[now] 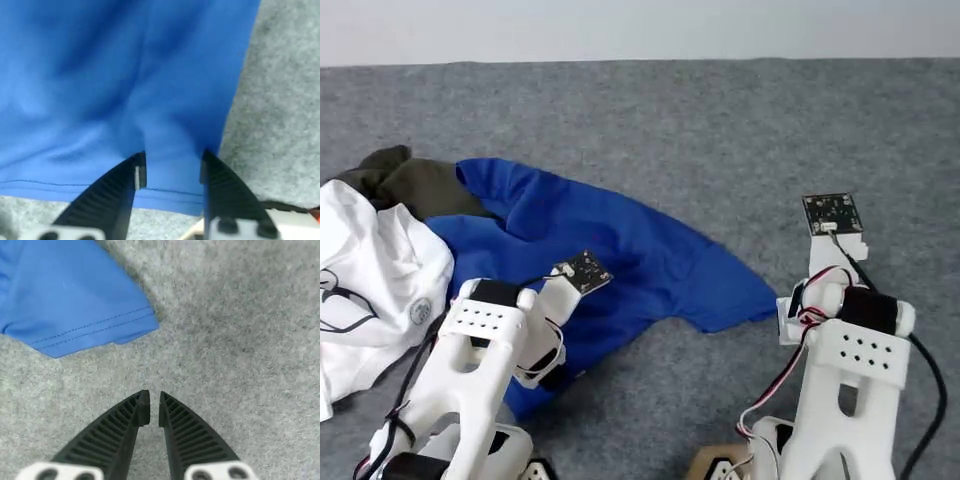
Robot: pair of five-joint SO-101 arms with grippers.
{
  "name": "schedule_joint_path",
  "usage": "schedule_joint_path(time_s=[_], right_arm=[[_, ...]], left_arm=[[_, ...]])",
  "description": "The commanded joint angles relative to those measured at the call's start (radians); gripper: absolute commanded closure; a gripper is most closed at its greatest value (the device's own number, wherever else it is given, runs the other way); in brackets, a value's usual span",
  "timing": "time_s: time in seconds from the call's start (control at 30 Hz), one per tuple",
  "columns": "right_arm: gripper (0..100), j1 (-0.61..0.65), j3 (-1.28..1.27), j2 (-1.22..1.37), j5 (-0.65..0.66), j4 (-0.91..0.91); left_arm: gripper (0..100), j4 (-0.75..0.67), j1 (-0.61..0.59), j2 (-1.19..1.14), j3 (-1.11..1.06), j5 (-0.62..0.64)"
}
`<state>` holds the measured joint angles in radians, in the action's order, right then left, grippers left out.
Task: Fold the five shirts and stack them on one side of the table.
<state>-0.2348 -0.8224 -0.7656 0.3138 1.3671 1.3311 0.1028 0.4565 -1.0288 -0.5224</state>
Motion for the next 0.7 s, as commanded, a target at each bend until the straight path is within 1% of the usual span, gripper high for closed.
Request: schedule_joint_path(time_s=[0.0, 0.07, 0.17, 0.23, 0.43, 0.5, 0.67], right_arm=[[95.4, 0.002, 0.063, 0.002, 0.006, -0.015], [95.4, 0.004, 0.063, 0.002, 0.006, -0.015], [95.4, 0.005, 0.063, 0.002, 0.006, -0.016], [95.4, 0.007, 0.063, 0.002, 0.006, -0.016], [95.4, 0.007, 0.063, 0.002, 0.006, -0.016], [95.4, 0.007, 0.068, 0.002, 0.006, -0.016], [95.4, 0.007, 0.068, 0.002, 0.005, -0.016]], left_arm=[[82, 0.011, -0.003, 0.026, 0.005, -0.009], [82, 0.041, 0.0, 0.032, 0.024, -0.034], [82, 0.097, 0.051, 0.031, 0.064, -0.044], [82, 0.098, 0.08, 0.028, 0.065, -0.044], [82, 0.094, 0.114, 0.026, 0.027, -0.044], [82, 0.063, 0.104, 0.026, -0.004, -0.044], [85, -0.072, -0.003, 0.026, -0.07, -0.049]])
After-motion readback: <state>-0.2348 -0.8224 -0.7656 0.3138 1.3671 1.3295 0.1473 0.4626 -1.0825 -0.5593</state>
